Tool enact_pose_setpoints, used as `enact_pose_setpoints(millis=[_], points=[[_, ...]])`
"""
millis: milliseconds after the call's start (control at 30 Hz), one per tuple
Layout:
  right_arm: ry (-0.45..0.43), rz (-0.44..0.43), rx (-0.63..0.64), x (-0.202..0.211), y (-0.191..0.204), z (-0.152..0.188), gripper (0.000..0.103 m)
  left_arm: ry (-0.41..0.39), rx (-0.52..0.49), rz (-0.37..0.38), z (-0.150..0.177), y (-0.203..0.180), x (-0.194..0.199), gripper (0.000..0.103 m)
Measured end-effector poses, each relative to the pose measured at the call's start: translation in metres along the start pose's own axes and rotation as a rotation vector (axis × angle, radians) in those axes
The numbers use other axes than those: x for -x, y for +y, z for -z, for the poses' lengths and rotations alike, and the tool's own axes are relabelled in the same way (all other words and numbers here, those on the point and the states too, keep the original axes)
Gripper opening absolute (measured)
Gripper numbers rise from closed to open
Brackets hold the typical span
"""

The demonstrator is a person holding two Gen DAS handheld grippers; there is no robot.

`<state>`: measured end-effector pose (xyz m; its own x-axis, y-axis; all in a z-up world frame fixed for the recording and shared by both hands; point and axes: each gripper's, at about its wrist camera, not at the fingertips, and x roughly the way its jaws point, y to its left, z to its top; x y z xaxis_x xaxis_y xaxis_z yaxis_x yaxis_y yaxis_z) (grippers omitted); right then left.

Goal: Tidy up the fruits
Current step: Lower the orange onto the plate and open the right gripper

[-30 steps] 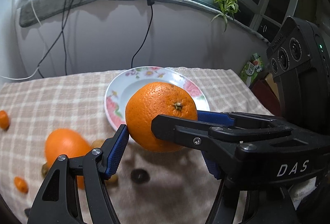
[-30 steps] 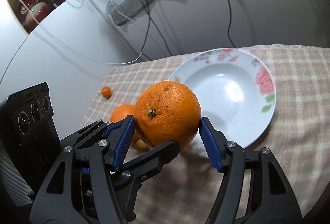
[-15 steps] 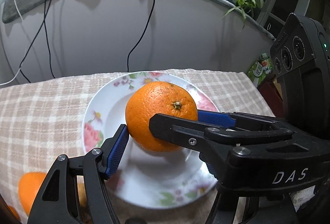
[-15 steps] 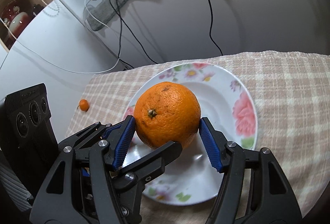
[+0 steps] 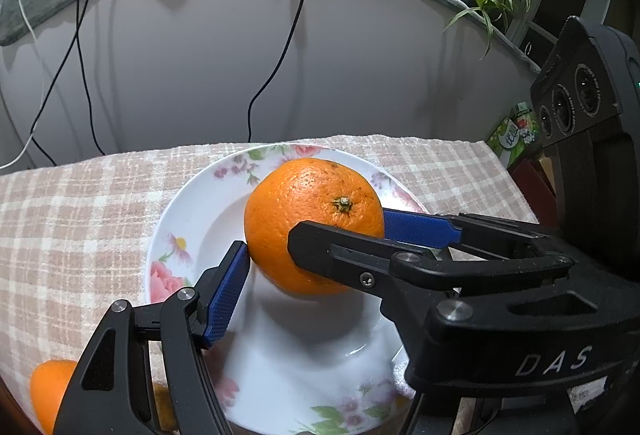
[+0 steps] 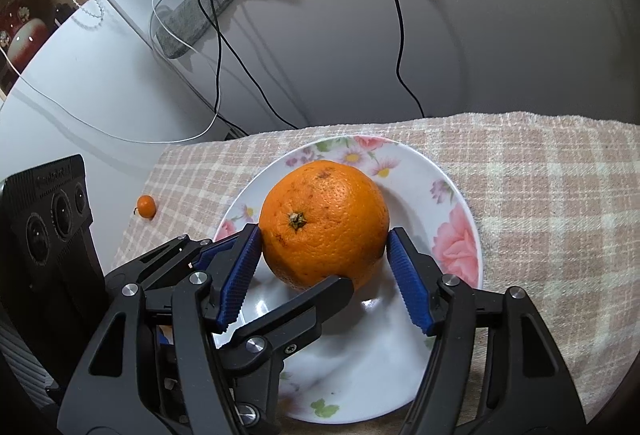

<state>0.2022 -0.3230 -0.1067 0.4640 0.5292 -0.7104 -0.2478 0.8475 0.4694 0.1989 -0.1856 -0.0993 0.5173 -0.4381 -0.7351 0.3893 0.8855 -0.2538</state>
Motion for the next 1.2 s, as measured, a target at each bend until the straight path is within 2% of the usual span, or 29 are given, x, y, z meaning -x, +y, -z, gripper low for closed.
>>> enact_pose_setpoints(millis=[67,167,367,500,700,1000,1200], points=[[-0.008,0.019,0.011,0.002,0.002,0.0,0.07,-0.002,-0.013,-0.008,-0.002,-0.004,-0.001,0.068],[-0.021,0.037,0.02,0.005,0.003,0.0,0.077,-0.016,-0.03,-0.026,-0.002,-0.008,0.002,0.068],[-0.055,0.046,0.022,0.018,0.004,0.001,0.077,-0.016,-0.016,-0.053,0.0,-0.003,0.012,0.068],[-0.08,0.065,0.02,0.029,0.004,0.004,0.077,-0.027,0.0,-0.037,0.004,0.002,0.023,0.068],[-0.131,0.095,0.037,0.05,0.013,0.014,0.077,-0.096,0.013,0.005,0.016,0.005,0.051,0.068],[-0.179,0.143,0.174,0.071,0.047,0.05,0.077,-0.12,-0.003,-0.095,0.047,0.011,0.09,0.068],[-0.155,0.17,0.248,0.074,0.069,0.084,0.077,-0.158,0.034,-0.152,0.073,0.025,0.123,0.068]])
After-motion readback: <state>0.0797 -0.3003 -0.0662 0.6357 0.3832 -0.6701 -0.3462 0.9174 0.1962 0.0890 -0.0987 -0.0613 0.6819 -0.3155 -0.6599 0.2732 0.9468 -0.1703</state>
